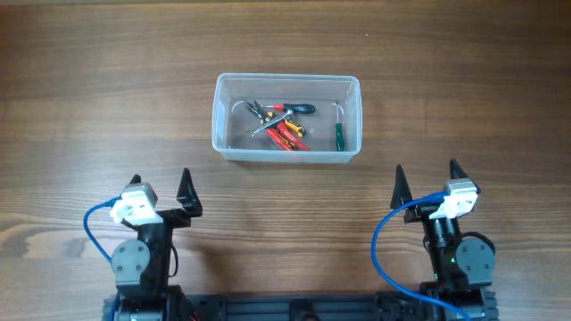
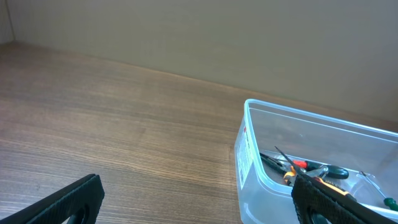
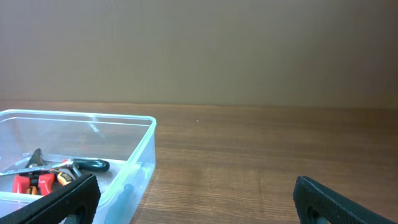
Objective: Pack container
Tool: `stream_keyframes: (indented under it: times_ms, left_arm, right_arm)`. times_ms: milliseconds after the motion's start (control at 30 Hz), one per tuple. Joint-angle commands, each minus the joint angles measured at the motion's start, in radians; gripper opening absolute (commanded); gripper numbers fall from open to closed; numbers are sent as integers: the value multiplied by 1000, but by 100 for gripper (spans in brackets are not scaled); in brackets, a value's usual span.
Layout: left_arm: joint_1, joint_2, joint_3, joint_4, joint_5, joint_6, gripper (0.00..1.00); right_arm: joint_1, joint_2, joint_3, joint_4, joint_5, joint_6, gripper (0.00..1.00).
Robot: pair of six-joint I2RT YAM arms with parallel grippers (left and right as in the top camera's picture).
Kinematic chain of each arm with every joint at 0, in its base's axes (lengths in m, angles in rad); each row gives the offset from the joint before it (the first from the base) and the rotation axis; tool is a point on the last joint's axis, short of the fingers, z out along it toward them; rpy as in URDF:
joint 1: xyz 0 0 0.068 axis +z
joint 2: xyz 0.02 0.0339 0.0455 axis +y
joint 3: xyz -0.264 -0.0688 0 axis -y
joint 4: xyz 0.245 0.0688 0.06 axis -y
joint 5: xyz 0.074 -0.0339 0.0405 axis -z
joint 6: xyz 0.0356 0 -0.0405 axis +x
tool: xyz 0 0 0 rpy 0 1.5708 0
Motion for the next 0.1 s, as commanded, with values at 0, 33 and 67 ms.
stream_keyframes:
  times_ms: [0,33,67]
  left_arm:
    - [-6,-8,-8,4,-13,19,100]
    - [-6,-8,-8,4,-13,19,100]
    - [-6,-8,-8,4,-13,19,100]
  right_arm:
    - [6,-14,-1,5,-16,-10,100]
    - [6,-14,-1,5,-16,-10,100]
    - [6,-14,-1,5,-16,-10,100]
